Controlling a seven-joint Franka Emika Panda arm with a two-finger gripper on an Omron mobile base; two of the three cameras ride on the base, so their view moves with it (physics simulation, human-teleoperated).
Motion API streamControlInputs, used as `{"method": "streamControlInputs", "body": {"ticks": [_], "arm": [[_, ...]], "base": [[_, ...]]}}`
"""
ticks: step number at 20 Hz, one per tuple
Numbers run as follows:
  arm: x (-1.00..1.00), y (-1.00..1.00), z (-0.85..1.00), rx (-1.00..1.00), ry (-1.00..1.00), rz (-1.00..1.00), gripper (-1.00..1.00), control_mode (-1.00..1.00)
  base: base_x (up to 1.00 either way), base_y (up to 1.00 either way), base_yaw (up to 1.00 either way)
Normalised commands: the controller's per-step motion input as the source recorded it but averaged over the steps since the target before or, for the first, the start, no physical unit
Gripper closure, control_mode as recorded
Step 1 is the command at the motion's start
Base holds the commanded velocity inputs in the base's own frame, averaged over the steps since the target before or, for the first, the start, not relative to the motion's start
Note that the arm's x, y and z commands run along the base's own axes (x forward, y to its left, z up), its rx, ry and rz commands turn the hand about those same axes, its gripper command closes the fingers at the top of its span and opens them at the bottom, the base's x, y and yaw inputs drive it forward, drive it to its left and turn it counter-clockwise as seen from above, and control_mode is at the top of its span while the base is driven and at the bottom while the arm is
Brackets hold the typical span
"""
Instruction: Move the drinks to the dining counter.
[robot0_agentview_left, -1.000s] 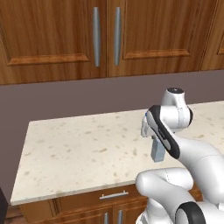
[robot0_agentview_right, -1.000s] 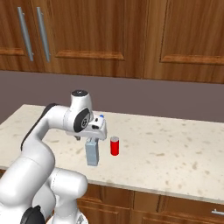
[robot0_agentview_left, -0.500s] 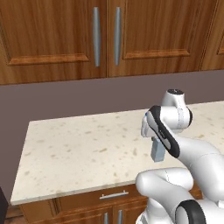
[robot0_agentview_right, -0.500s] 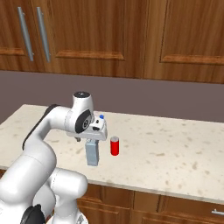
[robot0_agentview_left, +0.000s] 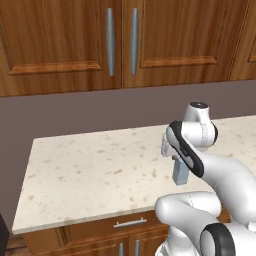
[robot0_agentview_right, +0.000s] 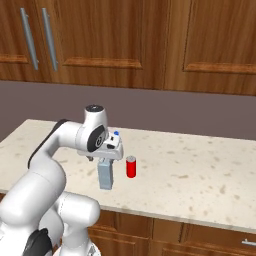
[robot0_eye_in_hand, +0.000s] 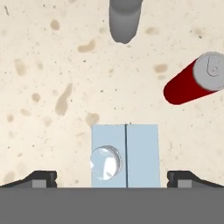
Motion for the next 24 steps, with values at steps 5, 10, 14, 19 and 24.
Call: {"method": "streamControlInputs", "body": {"ticks": [5, 10, 14, 19, 24], "arm": [[0.01, -0.06, -0.07, 0.00, 0.00, 0.00, -1.00, -1.00], [0.01, -0.11, -0.15, 0.00, 0.00, 0.00, -1.00, -1.00], [0.08, 0.00, -0.23, 0.00, 0.00, 0.00, -1.00, -1.00], [0.11, 0.00, -0.21, 0.00, 0.00, 0.00, -1.00, -1.00], [0.03, 0.00, -0.20, 0.00, 0.00, 0.00, 1.00, -1.00]], "base": [[0.00, 0.00, 0.00], [0.00, 0.00, 0.00], [0.00, 0.00, 0.00], [0.00, 0.00, 0.00], [0.00, 0.00, 0.00]]}}
